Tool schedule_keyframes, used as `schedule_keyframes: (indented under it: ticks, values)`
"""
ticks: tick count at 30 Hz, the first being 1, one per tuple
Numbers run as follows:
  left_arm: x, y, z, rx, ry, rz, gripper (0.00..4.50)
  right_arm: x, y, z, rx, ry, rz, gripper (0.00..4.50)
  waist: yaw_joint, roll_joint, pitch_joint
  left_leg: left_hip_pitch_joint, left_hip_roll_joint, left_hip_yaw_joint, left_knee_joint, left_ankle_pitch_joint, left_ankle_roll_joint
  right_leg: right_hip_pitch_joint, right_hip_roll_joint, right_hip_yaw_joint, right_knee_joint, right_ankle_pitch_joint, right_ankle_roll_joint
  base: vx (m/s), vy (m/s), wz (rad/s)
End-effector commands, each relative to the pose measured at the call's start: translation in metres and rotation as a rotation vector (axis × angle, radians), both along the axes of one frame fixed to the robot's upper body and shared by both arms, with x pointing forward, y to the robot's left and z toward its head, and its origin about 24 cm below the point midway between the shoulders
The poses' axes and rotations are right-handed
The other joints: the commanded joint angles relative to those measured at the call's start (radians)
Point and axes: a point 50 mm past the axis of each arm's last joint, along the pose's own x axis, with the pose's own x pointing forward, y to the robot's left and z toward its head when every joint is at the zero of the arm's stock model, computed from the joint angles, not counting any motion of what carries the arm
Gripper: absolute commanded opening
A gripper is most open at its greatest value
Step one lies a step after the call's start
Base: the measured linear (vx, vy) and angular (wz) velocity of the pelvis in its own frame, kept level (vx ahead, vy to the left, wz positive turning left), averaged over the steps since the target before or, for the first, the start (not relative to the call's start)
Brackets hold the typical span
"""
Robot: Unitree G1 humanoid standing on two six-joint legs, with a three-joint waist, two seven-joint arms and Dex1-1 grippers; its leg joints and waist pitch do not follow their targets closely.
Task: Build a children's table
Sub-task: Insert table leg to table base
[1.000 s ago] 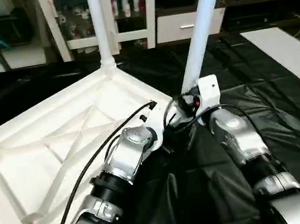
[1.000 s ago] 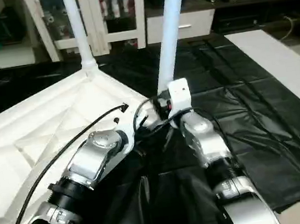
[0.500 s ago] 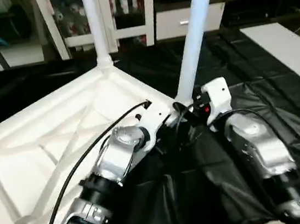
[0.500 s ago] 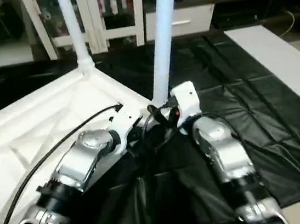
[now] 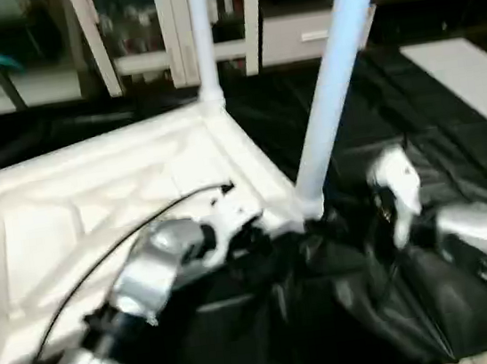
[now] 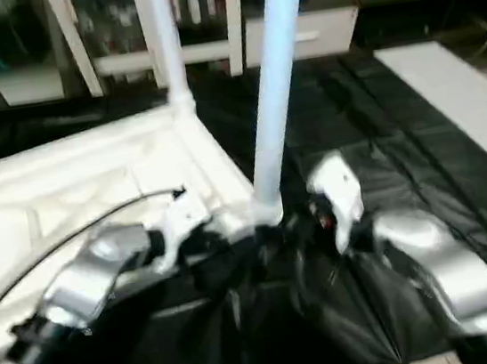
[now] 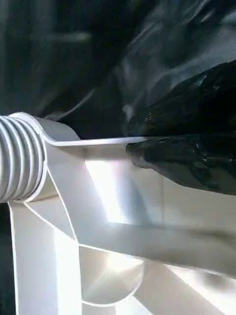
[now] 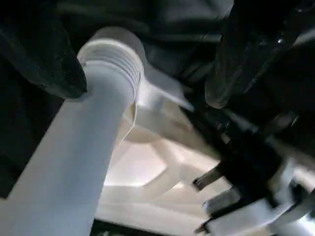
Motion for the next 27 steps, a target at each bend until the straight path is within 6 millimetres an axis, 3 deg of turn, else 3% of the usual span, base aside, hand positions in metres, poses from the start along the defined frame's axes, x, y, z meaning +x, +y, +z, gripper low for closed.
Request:
schedule_keyframes:
  ticks: [1,3,11,15,16,19,20,24,27]
  values:
    - [-0.012,0.002,-0.009,0.023,0.062,-0.085,0.00,-0.006,0.000,0.006,-0.007,-0.002,0.060,4.29,-0.002,-0.002,-0.055,0.039,0.074,-0.036,-0.087,-0.318,-0.012,0.020,-0.047,0.024,-0.066,-0.245,-0.191,0.000,0.000,0.00]
    - [-0.015,0.004,-0.009,0.014,0.085,-0.101,0.00,-0.008,-0.001,0.005,-0.020,0.004,0.072,4.29,-0.003,-0.006,-0.055,0.041,0.074,-0.035,-0.085,-0.311,-0.011,0.019,-0.046,0.024,-0.064,-0.231,-0.194,0.000,0.000,0.00]
    - [-0.030,0.008,-0.006,-0.002,0.132,-0.224,0.00,-0.010,-0.003,-0.005,-0.087,0.038,0.097,4.29,0.001,-0.004,-0.060,0.042,0.072,-0.030,-0.076,-0.215,0.027,0.025,-0.045,0.022,-0.047,-0.110,-0.238,0.000,0.000,0.00]
    - [-0.032,0.010,-0.004,-0.007,0.136,-0.242,0.00,-0.009,0.000,-0.013,-0.117,0.067,0.123,4.29,0.002,-0.001,-0.059,0.045,0.072,-0.030,-0.076,-0.239,0.017,0.025,-0.045,0.021,-0.048,-0.138,-0.241,0.000,0.000,0.00]
    - [-0.032,0.011,-0.004,-0.006,0.137,-0.243,0.00,-0.006,0.003,-0.015,-0.118,0.065,0.119,4.29,0.002,0.005,-0.060,0.047,0.071,-0.031,-0.075,-0.246,0.010,0.024,-0.045,0.022,-0.047,-0.141,-0.241,0.000,0.000,0.00]
    - [-0.033,0.011,-0.004,-0.007,0.140,-0.244,0.00,0.000,0.007,-0.017,-0.109,0.058,0.099,4.29,-0.001,0.002,-0.061,0.048,0.070,-0.030,-0.074,-0.266,-0.003,0.023,-0.045,0.022,-0.048,-0.149,-0.243,0.000,0.000,0.00]
    - [-0.034,0.010,-0.004,-0.008,0.143,-0.246,0.00,0.005,0.010,-0.021,-0.119,0.054,0.088,4.29,0.000,0.006,-0.061,0.048,0.070,-0.030,-0.075,-0.267,-0.007,0.024,-0.045,0.022,-0.048,-0.155,-0.240,0.000,0.000,0.00]
    - [-0.035,0.010,-0.004,-0.009,0.148,-0.252,0.00,0.012,0.013,-0.025,-0.116,0.052,0.079,4.29,-0.003,0.011,-0.064,0.048,0.068,-0.031,-0.073,-0.254,-0.013,0.026,-0.042,0.021,-0.044,-0.120,-0.244,0.000,0.000,0.00]
    - [-0.035,0.009,-0.004,-0.011,0.148,-0.254,0.00,0.015,0.015,-0.025,-0.100,0.052,0.080,4.03,-0.003,0.010,-0.066,0.046,0.067,-0.030,-0.071,-0.234,-0.004,0.029,-0.040,0.019,-0.040,-0.079,-0.254,0.000,0.000,0.00]
